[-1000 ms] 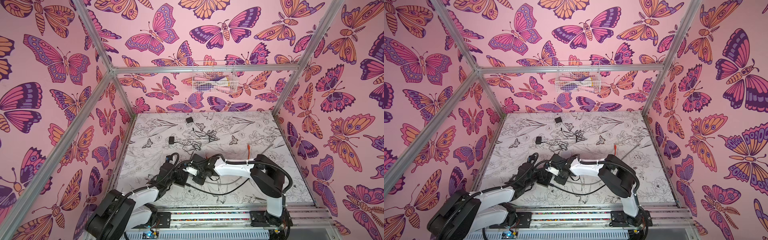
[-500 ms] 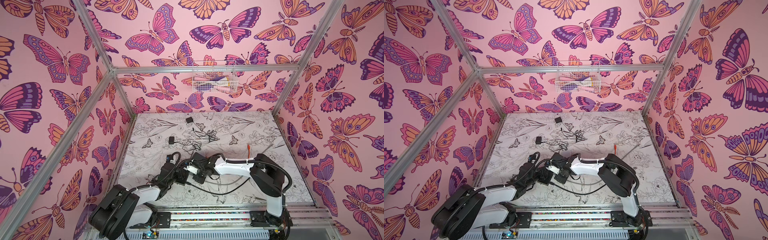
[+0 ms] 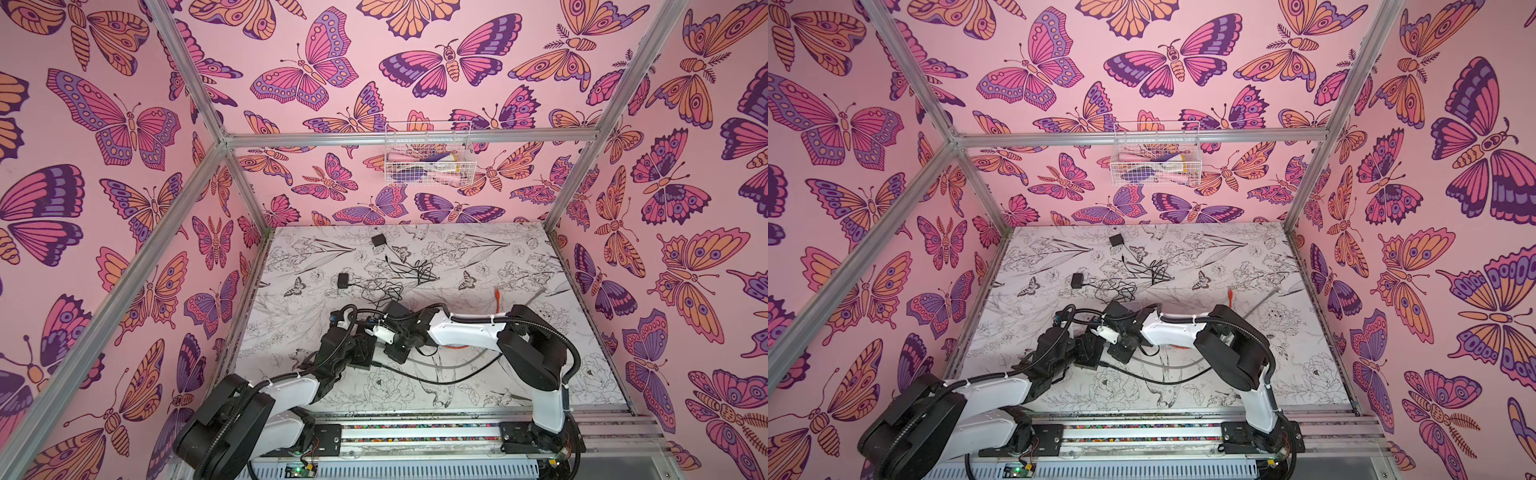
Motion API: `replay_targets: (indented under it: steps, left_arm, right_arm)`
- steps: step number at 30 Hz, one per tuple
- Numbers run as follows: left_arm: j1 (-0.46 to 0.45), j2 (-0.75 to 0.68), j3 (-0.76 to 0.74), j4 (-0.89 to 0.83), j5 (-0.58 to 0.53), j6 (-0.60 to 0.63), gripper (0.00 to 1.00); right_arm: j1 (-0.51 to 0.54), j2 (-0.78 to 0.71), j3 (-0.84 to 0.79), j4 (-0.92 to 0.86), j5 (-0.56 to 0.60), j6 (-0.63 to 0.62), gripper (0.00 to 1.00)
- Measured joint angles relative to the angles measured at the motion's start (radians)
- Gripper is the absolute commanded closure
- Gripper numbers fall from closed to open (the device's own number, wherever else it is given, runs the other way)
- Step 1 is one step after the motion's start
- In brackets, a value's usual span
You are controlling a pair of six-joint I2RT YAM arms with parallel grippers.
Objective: Insert the plug into the switch port
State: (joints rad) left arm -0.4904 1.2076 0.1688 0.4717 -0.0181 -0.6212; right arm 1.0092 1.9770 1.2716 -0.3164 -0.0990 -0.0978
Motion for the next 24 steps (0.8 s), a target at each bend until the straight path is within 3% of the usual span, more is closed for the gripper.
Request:
replay_targets:
  steps: [5,15,24]
  left_arm:
    - [0.033,-0.021,0.007,-0.046,0.039,0.008,0.47]
    - [0.067,-0.037,0.017,-0.089,0.110,-0.007,0.39]
    - [0.083,-0.178,-0.003,-0.232,0.134,-0.050,0.32]
  right_arm:
    - [-0.008,-0.016,-0.053,0.088,-0.010,-0.010,0.99]
    - [-0.028,-0.049,-0.095,0.145,-0.022,-0.045,0.88]
    - [-0.033,-0.153,-0.171,0.261,0.003,-0.063,0.85]
